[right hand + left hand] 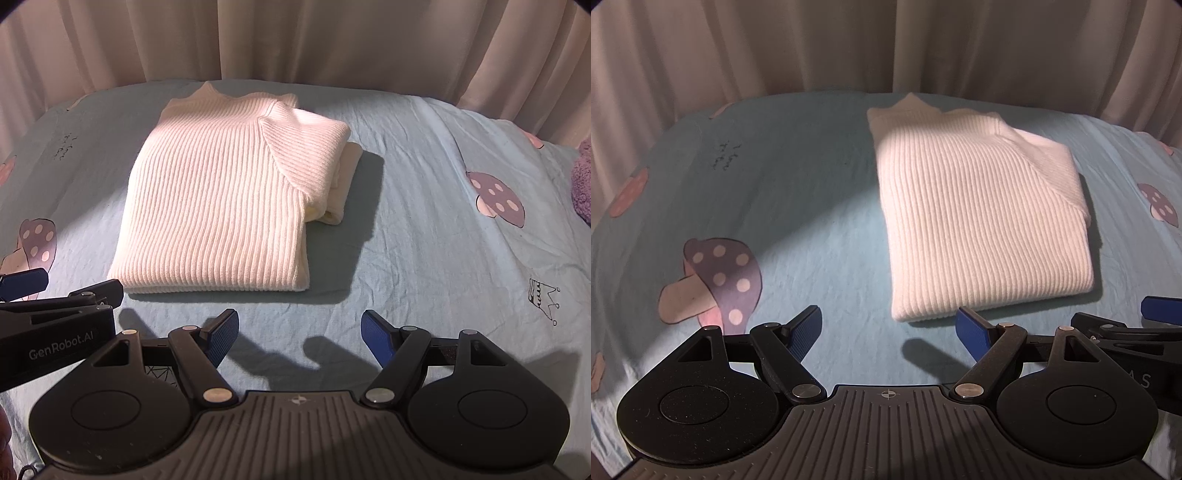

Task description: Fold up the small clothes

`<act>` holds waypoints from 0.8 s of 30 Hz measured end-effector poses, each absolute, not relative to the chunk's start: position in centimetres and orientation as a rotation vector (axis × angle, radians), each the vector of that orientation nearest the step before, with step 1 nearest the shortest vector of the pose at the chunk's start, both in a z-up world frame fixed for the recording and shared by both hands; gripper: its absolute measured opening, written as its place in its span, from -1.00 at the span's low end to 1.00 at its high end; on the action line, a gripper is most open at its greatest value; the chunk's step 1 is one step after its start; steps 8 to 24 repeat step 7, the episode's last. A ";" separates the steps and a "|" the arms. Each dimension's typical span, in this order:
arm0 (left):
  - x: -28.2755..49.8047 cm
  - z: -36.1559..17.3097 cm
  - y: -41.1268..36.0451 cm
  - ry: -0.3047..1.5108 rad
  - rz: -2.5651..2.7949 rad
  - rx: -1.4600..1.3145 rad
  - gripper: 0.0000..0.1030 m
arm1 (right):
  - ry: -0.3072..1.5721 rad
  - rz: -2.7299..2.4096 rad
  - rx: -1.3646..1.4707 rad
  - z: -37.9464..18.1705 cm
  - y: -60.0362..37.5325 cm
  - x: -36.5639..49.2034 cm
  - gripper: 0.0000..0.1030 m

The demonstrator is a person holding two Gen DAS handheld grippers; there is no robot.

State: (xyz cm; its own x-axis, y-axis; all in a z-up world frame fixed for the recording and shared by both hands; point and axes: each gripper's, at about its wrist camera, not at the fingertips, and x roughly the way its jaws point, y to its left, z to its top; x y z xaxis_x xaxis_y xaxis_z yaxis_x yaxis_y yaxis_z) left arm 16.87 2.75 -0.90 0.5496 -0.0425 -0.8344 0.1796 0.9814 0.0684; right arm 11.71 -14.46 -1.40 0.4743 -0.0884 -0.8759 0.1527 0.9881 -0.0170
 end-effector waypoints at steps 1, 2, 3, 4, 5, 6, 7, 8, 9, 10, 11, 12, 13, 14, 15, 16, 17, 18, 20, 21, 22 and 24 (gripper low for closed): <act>16.9 -0.9 2.8 0.984 -0.132 0.151 0.64 | 1.067 -0.148 0.067 -1.4 -14.5 11.7 0.43; 16.9 -0.9 2.8 0.986 -0.134 0.149 0.64 | 1.067 -0.148 0.067 -1.4 -14.4 11.7 0.43; 16.9 -0.9 2.8 0.987 -0.137 0.148 0.64 | 1.066 -0.146 0.066 -1.4 -14.5 11.7 0.43; 17.0 -0.9 2.7 0.988 -0.139 0.150 0.64 | 1.066 -0.145 0.065 -1.4 -14.5 11.7 0.43; 17.0 -0.9 2.6 0.988 -0.138 0.153 0.64 | 1.066 -0.146 0.065 -1.4 -14.5 11.7 0.43; 16.9 -0.9 2.5 0.989 -0.137 0.161 0.64 | 1.065 -0.144 0.064 -1.4 -14.6 11.6 0.43; 16.9 -0.9 2.5 0.990 -0.137 0.166 0.64 | 1.064 -0.144 0.063 -1.3 -14.6 11.6 0.43; 16.9 -0.9 2.5 0.990 -0.137 0.166 0.64 | 1.064 -0.144 0.063 -1.3 -14.6 11.6 0.43; 16.9 -0.9 2.5 0.990 -0.137 0.166 0.64 | 1.064 -0.144 0.063 -1.3 -14.6 11.6 0.43; 16.9 -0.9 2.5 0.990 -0.137 0.166 0.64 | 1.064 -0.144 0.063 -1.3 -14.6 11.6 0.43; 16.9 -0.9 2.5 0.990 -0.137 0.166 0.64 | 1.064 -0.144 0.063 -1.3 -14.6 11.6 0.43; 16.9 -0.9 2.5 0.990 -0.137 0.166 0.64 | 1.064 -0.144 0.063 -1.3 -14.6 11.6 0.43; 16.9 -0.9 2.5 0.990 -0.137 0.166 0.64 | 1.064 -0.144 0.063 -1.3 -14.6 11.6 0.43; 16.9 -0.9 2.5 0.990 -0.137 0.166 0.64 | 1.064 -0.144 0.063 -1.3 -14.6 11.6 0.43; 16.9 -0.9 2.5 0.990 -0.137 0.166 0.64 | 1.064 -0.144 0.063 -1.3 -14.6 11.6 0.43; 16.9 -0.9 2.5 0.990 -0.137 0.166 0.64 | 1.064 -0.144 0.063 -1.3 -14.6 11.6 0.43; 16.9 -0.9 2.5 0.990 -0.137 0.166 0.64 | 1.064 -0.144 0.063 -1.3 -14.6 11.6 0.43; 16.9 -0.9 2.5 0.990 -0.137 0.166 0.64 | 1.064 -0.144 0.063 -1.3 -14.6 11.6 0.43; 16.9 -0.9 2.5 0.990 -0.137 0.166 0.64 | 1.064 -0.144 0.063 -1.3 -14.6 11.6 0.43; 16.9 -0.9 2.5 0.990 -0.137 0.166 0.64 | 1.064 -0.144 0.063 -1.3 -14.6 11.6 0.43; 16.9 -0.9 2.5 0.990 -0.137 0.166 0.64 | 1.064 -0.144 0.063 -1.3 -14.6 11.6 0.43; 16.9 -0.9 2.5 0.990 -0.137 0.166 0.64 | 1.064 -0.144 0.063 -1.3 -14.6 11.6 0.43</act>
